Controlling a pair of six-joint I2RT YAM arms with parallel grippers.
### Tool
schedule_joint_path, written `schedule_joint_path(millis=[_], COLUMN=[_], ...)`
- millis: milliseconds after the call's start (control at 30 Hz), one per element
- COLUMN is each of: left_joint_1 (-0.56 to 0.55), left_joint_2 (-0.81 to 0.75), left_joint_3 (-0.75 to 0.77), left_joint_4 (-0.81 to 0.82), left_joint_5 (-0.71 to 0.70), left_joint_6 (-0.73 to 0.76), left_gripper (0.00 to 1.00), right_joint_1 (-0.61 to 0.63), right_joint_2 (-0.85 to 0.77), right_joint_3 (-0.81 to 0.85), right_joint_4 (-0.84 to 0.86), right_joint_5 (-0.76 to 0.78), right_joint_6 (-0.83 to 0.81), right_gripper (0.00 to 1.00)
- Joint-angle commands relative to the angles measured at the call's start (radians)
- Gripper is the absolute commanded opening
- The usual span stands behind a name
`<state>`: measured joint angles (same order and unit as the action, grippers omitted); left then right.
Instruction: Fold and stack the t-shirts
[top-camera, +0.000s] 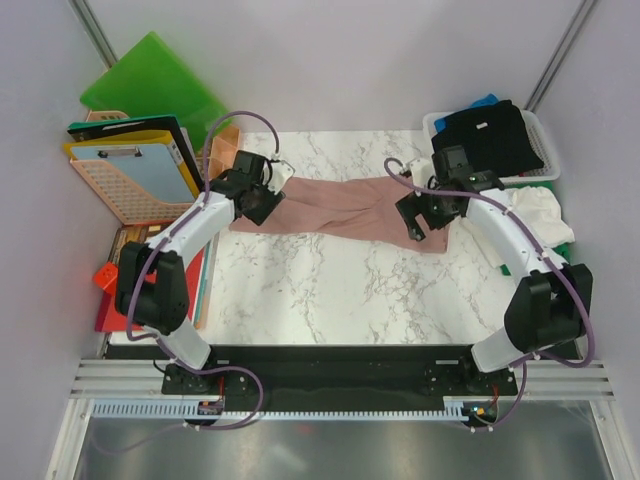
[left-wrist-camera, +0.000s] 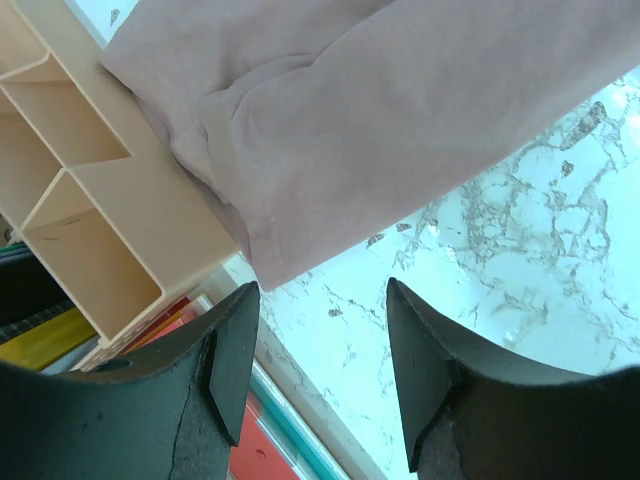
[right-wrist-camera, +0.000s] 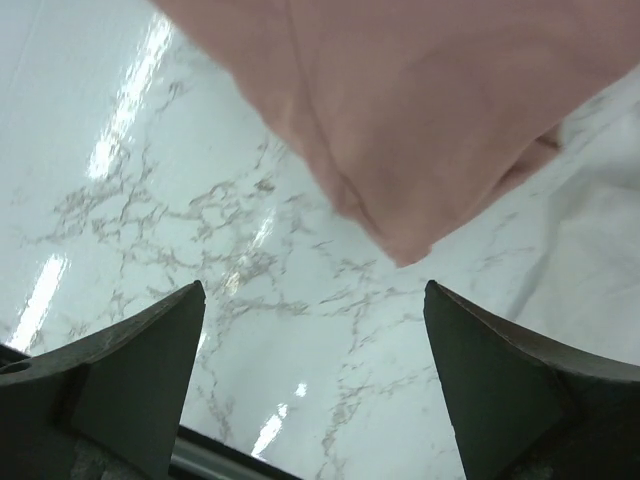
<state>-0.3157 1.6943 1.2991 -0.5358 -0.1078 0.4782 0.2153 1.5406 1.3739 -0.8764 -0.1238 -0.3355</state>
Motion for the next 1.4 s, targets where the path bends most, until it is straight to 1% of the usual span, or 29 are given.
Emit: schedule_joint_path(millis=[0,67,133,167,233,433,567,667,800,900,1033,1100,1233,1367], left_joint_1=[0.003,0.003,0.003,0.003,0.003,0.003,0.003,0.001,0.003,0.001,0.001,0.003,0.003,0.003], left_joint_2=[-0.050,-0.051,-0.061,-0.067,-0.090,-0.113,-0.101,-0.087,-0.082,-0.088,-0.087,-0.084,-0.085,-0.085], left_joint_3=[-0.047,-0.069,-0.081,-0.093,-0.103,-0.106,-0.115,-0.113,-0.106,-0.106,-0.115,-0.118,-0.124,-0.130], left_joint_4=[0.011,0.010,0.013,0.016,0.017,0.017,0.020,0.020,0.020,0.022,0.023,0.026,0.027,0.027], left_joint_5=[0.062,0.063,0.063,0.063,0.069,0.034,0.048,0.056,0.040,0.031,0.033,0.034,0.034,0.039], left_joint_6=[-0.036,-0.039,-0.038,-0.038,-0.033,-0.007,-0.018,-0.027,-0.018,-0.010,-0.010,-0.013,-0.013,-0.010], left_gripper=[0.61,0.61,0.61,0.61,0.61,0.61,0.61,0.61,0.60,0.60,0.60,0.60,0.60,0.60], right_joint_1=[0.002,0.001,0.001,0.002,0.002,0.002,0.002,0.002,0.002,0.001,0.001,0.002,0.002,-0.002], right_joint_2=[-0.002,0.019,0.064,0.076,0.122,0.210,0.285,0.387,0.486,0.510,0.472,0.444,0.385,0.270], right_joint_3=[-0.116,-0.162,-0.177,-0.182,-0.167,-0.006,0.125,0.206,0.257,0.235,0.156,0.127,0.018,-0.087], right_joint_4=[0.023,0.060,0.114,0.131,0.165,0.168,0.178,0.186,0.166,0.162,0.169,0.162,0.117,0.067], right_joint_5=[-0.111,-0.085,-0.047,-0.039,-0.014,-0.033,-0.016,0.003,0.015,0.012,0.006,0.012,0.036,0.078], right_joint_6=[-0.005,0.009,0.018,0.018,0.026,0.064,0.093,0.113,0.124,0.130,0.131,0.125,0.089,0.047], right_gripper=[0.97,0.95,0.88,0.87,0.87,0.89,0.90,0.90,0.89,0.89,0.89,0.89,0.90,0.92])
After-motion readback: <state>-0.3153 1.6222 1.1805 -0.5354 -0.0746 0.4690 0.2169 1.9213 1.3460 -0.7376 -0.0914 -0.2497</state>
